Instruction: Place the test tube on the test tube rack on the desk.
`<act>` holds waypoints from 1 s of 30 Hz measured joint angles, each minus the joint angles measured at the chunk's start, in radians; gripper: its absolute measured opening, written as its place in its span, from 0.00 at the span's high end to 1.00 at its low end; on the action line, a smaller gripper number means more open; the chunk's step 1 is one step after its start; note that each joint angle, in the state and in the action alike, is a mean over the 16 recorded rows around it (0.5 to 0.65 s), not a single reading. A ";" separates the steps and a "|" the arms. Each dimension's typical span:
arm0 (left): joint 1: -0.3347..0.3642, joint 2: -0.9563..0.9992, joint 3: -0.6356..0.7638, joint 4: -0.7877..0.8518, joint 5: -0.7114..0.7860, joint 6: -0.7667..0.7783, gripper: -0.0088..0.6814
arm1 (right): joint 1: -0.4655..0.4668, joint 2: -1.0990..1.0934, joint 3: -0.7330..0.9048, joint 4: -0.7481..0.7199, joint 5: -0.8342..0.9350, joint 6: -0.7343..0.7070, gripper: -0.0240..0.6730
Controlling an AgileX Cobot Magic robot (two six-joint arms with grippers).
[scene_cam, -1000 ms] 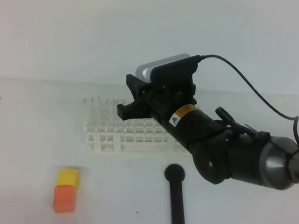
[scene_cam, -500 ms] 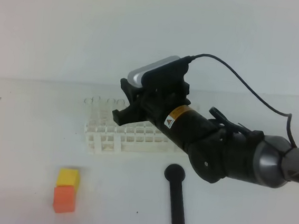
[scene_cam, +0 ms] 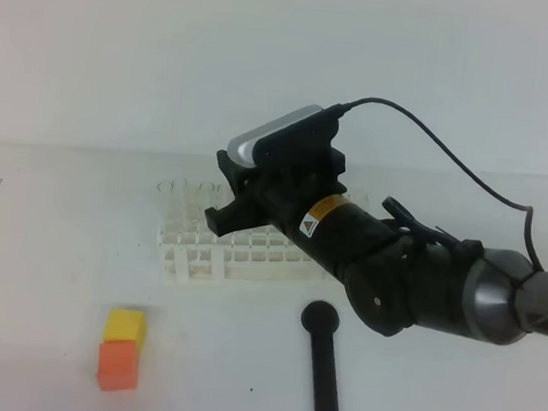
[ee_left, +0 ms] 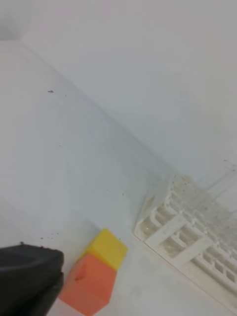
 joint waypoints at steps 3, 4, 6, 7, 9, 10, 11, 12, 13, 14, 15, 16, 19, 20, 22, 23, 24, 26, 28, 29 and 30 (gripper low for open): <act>0.000 0.000 0.000 0.000 0.000 0.000 0.99 | 0.001 0.000 -0.002 0.000 0.005 -0.017 0.65; 0.000 0.000 0.000 0.000 0.000 0.000 0.99 | 0.001 -0.001 -0.003 0.000 0.008 -0.024 0.64; 0.000 0.000 0.000 0.000 0.000 0.000 0.99 | 0.001 -0.005 -0.004 0.000 0.020 -0.044 0.64; 0.000 0.000 0.000 0.000 0.000 0.000 0.99 | 0.001 -0.009 -0.005 0.000 0.030 -0.057 0.65; 0.000 0.000 0.000 0.000 0.000 0.000 0.99 | 0.001 -0.022 -0.006 0.000 0.056 -0.091 0.68; 0.000 0.000 0.000 0.000 0.000 0.000 0.99 | 0.001 -0.031 -0.006 0.000 0.073 -0.112 0.69; 0.000 0.000 0.000 0.000 0.000 0.000 0.99 | 0.001 -0.043 -0.007 0.000 0.092 -0.135 0.71; 0.000 0.000 0.000 0.000 0.000 0.000 0.99 | 0.000 -0.056 -0.007 0.000 0.114 -0.160 0.73; 0.000 0.000 0.000 0.000 0.000 0.000 0.99 | 0.000 -0.072 -0.007 0.000 0.138 -0.186 0.75; 0.000 0.000 0.000 0.000 0.000 0.000 0.99 | -0.001 -0.089 -0.007 0.000 0.164 -0.212 0.77; 0.000 0.000 0.000 0.000 0.000 0.000 0.99 | -0.002 -0.109 -0.007 0.000 0.191 -0.238 0.79; 0.000 0.000 0.000 0.000 0.000 0.000 0.99 | -0.003 -0.132 -0.007 0.000 0.220 -0.264 0.82; 0.000 0.000 0.000 0.000 0.000 0.000 0.99 | -0.010 -0.215 -0.007 0.000 0.314 -0.340 0.88; 0.000 0.000 0.000 0.000 0.000 0.000 0.99 | -0.013 -0.248 -0.007 0.000 0.346 -0.363 0.90; 0.000 0.000 0.000 0.000 0.000 0.000 0.99 | -0.020 -0.318 -0.007 0.000 0.411 -0.405 0.93; 0.000 0.000 0.000 0.000 0.000 0.000 0.99 | -0.024 -0.354 -0.007 0.000 0.443 -0.423 0.94; 0.000 0.000 0.000 0.000 0.000 0.000 0.99 | -0.028 -0.391 -0.007 0.000 0.474 -0.439 0.95; 0.000 0.000 0.000 0.000 0.000 0.000 0.99 | -0.036 -0.464 -0.007 0.000 0.532 -0.462 0.96; 0.000 0.000 0.000 0.000 0.000 0.000 0.99 | -0.044 -0.535 -0.007 0.000 0.583 -0.475 0.96; 0.000 0.000 0.000 0.000 0.000 0.000 0.99 | -0.048 -0.569 -0.007 0.000 0.605 -0.479 0.96; 0.000 0.000 0.000 0.000 0.000 0.000 0.99 | -0.051 -0.601 -0.007 0.000 0.625 -0.482 0.97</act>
